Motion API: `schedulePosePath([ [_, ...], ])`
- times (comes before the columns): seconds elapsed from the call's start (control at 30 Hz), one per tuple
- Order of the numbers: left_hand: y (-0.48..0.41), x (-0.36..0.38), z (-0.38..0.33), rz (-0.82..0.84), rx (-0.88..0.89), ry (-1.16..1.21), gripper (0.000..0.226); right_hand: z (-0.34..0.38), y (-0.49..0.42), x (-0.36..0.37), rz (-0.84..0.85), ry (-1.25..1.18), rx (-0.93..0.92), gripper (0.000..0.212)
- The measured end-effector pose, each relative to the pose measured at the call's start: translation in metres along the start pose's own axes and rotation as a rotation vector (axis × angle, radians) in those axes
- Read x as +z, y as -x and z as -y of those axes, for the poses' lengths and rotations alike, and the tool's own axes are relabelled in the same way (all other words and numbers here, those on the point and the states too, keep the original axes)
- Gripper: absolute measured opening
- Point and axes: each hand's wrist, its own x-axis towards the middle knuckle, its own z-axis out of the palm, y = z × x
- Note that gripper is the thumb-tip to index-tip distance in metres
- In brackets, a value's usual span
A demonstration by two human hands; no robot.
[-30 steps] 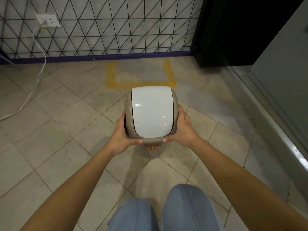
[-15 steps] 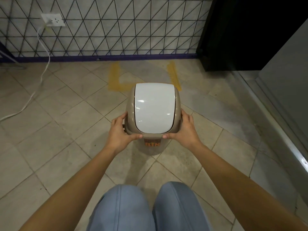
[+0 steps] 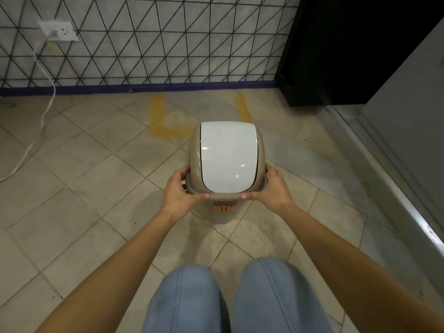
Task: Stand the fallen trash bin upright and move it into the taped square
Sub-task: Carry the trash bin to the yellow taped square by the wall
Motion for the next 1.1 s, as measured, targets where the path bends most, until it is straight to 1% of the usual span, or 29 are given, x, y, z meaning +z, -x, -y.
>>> schedulePosePath([
  [0.1,-0.012,-0.004,-0.002,0.043,-0.028,0.0,0.096,0.002,-0.011,-0.002,0.021,0.002,0.028,0.114],
  [0.23,-0.029,-0.008,-0.003,0.077,-0.034,-0.021,0.097,0.004,-0.025,-0.004,0.07,-0.012,0.022,0.111],
  [0.53,-0.052,-0.001,-0.008,0.1,-0.009,-0.046,0.1,0.004,-0.053,-0.01,0.069,-0.016,0.026,0.113],
  [0.77,-0.058,0.012,-0.009,0.072,0.015,0.002,0.099,-0.001,-0.072,-0.019,0.108,-0.051,0.023,0.113],
  [1.1,-0.087,0.007,-0.014,0.055,0.003,0.029,0.097,0.009,-0.103,-0.011,0.105,-0.097,0.001,0.113],
])
